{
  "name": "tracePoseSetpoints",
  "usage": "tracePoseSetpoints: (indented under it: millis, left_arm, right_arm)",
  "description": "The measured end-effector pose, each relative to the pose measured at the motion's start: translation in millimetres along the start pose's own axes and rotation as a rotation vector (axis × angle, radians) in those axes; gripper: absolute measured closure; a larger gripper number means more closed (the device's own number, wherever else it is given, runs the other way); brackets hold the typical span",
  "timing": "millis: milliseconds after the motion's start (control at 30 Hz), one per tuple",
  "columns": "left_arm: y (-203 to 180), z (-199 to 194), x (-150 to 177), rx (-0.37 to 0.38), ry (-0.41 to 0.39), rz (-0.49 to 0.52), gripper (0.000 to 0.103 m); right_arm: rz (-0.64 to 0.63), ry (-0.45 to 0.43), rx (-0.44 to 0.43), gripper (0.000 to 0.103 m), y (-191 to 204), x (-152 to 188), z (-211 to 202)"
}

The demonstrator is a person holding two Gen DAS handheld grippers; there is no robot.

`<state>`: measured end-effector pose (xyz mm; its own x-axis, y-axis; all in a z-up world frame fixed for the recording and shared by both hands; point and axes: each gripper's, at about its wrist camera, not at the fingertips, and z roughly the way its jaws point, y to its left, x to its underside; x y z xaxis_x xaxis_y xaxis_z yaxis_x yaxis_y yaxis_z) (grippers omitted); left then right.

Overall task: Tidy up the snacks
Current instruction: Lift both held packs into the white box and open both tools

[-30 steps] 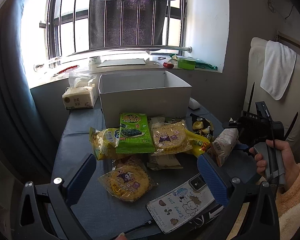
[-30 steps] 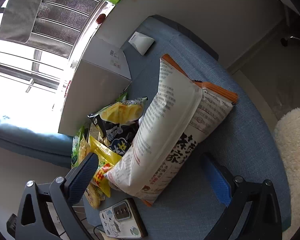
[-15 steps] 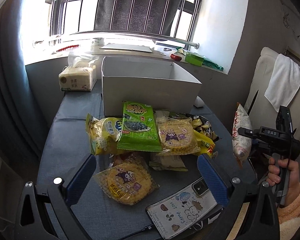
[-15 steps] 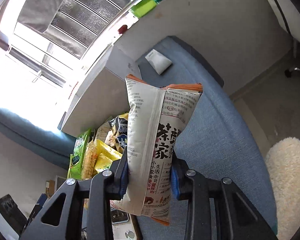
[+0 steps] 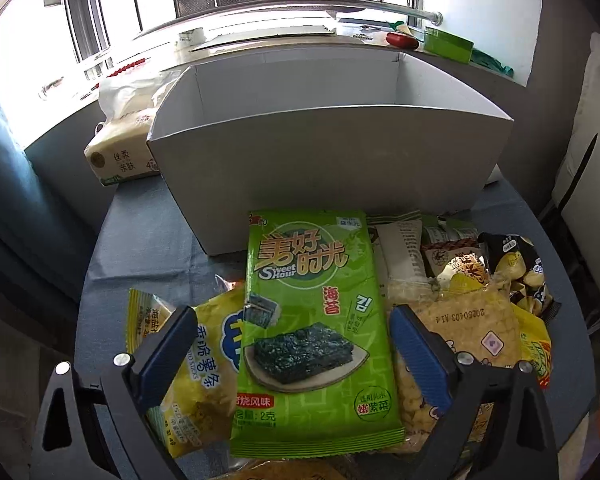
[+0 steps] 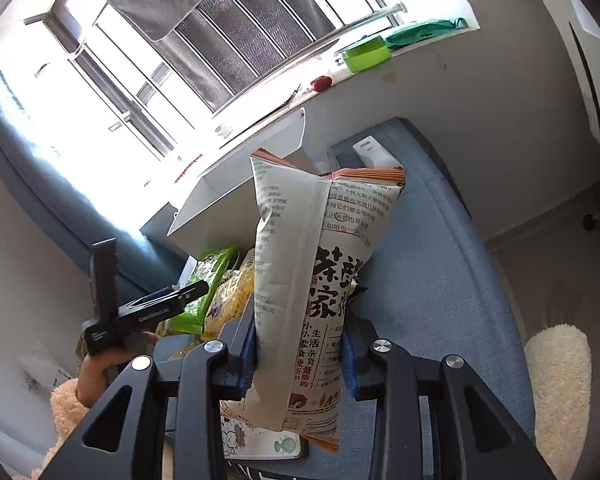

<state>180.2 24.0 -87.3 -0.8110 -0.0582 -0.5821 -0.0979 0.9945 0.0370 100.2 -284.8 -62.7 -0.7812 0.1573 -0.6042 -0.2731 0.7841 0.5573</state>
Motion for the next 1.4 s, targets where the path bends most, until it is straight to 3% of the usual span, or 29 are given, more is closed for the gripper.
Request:
tracePoseSetpoints:
  millis: [67,100,200,533,667,733,833,900,967,1100,1233,1400]
  left_arm:
    - [-2.8,2.9,1.8,-0.009,0.003,0.017,0.015]
    - [-4.3,4.6,2.2,-0.025,0.011,0.033,0.030]
    - [-4.3,1.4,2.2,-0.007,0.002,0.059,0.035]
    - [28.9,-83.0,-10.3,0.152,-0.236,-0.055,0.036]
    - [35.9,-97.3,-34.8,0.081,-0.333,-0.059,0.036]
    - [41.4,-93.0,-53.8,0.122,-0.356,-0.071,0.036]
    - [52.3,-84.0,-82.6,0.107,-0.386,-0.087,0.036]
    - [61.3,-75.8,-99.9,0.134,-0.389,-0.104,0.036]
    - [62.2,-67.3,-115.7,0.098,-0.382,-0.087,0.036]
    - [61.5,-46.3,-140.6,0.106,-0.345,-0.069,0.036]
    - [68.7,-19.7,-162.0,0.135,-0.293,-0.112,0.036]
    - [71.1,9.2,-175.7,0.092,-0.251,-0.107,0.030]
  right_arm:
    - [-0.005,0.004,0.013,0.066,-1.7,1.3,0.9]
    - [-0.006,0.007,0.020,0.066,-2.1,1.8,2.4]
    - [0.019,0.025,0.006,0.066,-7.0,3.1,8.0]
    - [-0.051,0.005,0.005,0.066,9.6,-12.2,7.2]
    - [-0.152,-0.013,-0.006,0.066,35.3,-39.9,16.4]
    - [-0.220,-0.023,-0.003,0.066,51.7,-57.2,25.2]
    - [-0.263,-0.032,-0.004,0.066,72.0,-88.3,43.1]
    - [-0.273,-0.027,-0.021,0.066,84.9,-111.7,58.4]
    - [-0.269,-0.024,-0.023,0.066,96.3,-134.3,74.9]
    - [-0.269,-0.034,-0.017,0.065,110.6,-174.6,112.7]
    - [-0.239,0.052,0.039,0.065,109.3,-204.2,166.8]
    - [-0.274,0.122,0.126,0.065,106.8,-224.1,221.1]
